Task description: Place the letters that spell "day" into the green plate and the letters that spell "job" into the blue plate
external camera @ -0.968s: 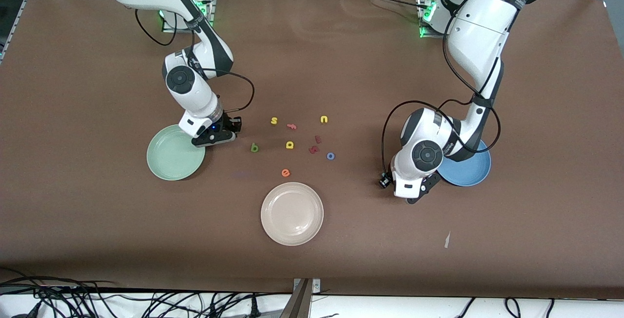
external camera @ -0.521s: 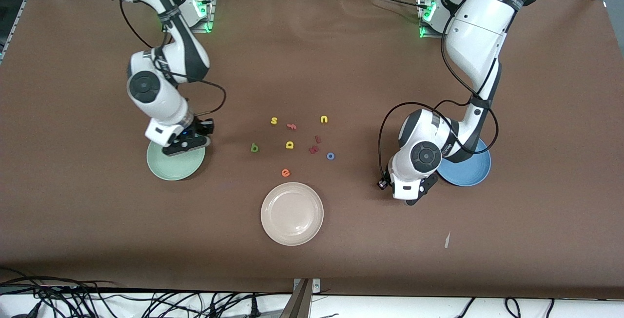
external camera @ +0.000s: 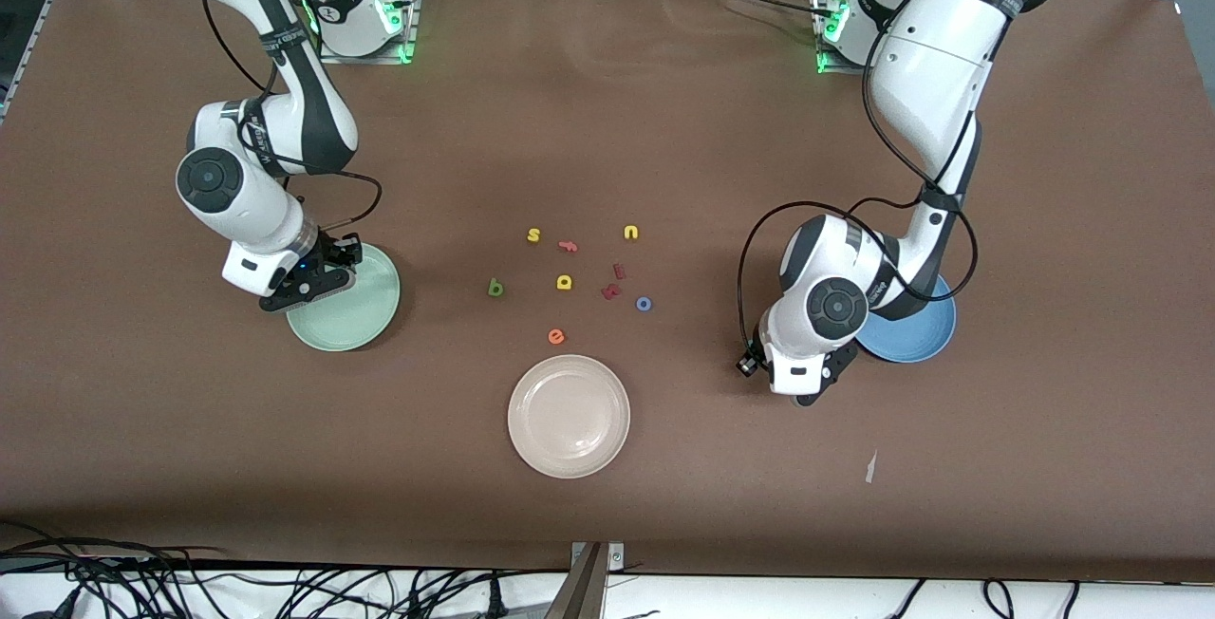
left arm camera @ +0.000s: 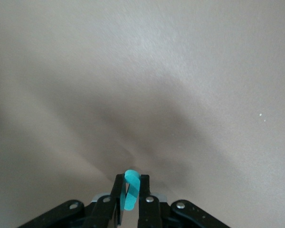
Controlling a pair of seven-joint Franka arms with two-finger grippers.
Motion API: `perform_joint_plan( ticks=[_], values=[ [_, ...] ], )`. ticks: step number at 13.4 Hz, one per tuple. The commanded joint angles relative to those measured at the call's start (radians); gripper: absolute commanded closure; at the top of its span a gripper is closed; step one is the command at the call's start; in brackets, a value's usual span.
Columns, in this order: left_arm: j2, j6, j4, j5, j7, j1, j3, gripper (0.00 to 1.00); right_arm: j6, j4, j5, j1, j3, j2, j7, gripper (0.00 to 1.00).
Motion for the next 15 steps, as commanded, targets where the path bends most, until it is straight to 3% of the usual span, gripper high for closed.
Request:
perform_joint_plan(
  ticks=[1,3,6,9,10,11,13,15],
  values=[
    [-0.069,-0.136,0.0,-0.036,0.135,0.069,-0.021,1.0,-0.019,0.007,0.009,0.001,0.004,-0.009,0.001,0.2],
    [-0.171,-0.171,-0.133,-0.037,0.299,0.12,-0.024,1.0,-0.019,0.01,0.034,0.004,0.019,-0.008,0.043,0.2],
    [-0.322,-0.173,-0.324,-0.03,0.595,0.238,-0.023,1.0,-0.02,0.073,0.036,0.009,0.092,0.014,0.2,0.2],
    [-0.359,-0.167,-0.418,-0.008,0.871,0.367,-0.021,1.0,-0.019,0.125,0.036,0.014,0.18,0.067,0.416,0.2],
    [-0.357,-0.14,-0.435,0.021,0.907,0.389,-0.023,1.0,-0.011,0.135,0.036,0.033,0.186,0.089,0.495,0.2],
    [-0.354,-0.075,-0.468,0.026,0.91,0.389,-0.023,0.94,-0.005,0.148,0.034,0.059,0.186,0.112,0.581,0.2],
    [-0.353,0.041,-0.527,0.026,0.904,0.378,-0.023,0.0,-0.003,0.206,0.029,0.118,0.186,0.171,0.75,0.2],
    [-0.373,0.013,-0.505,0.026,0.884,0.377,-0.024,0.0,-0.003,0.257,0.017,0.153,0.186,0.225,0.856,0.2]
  ],
)
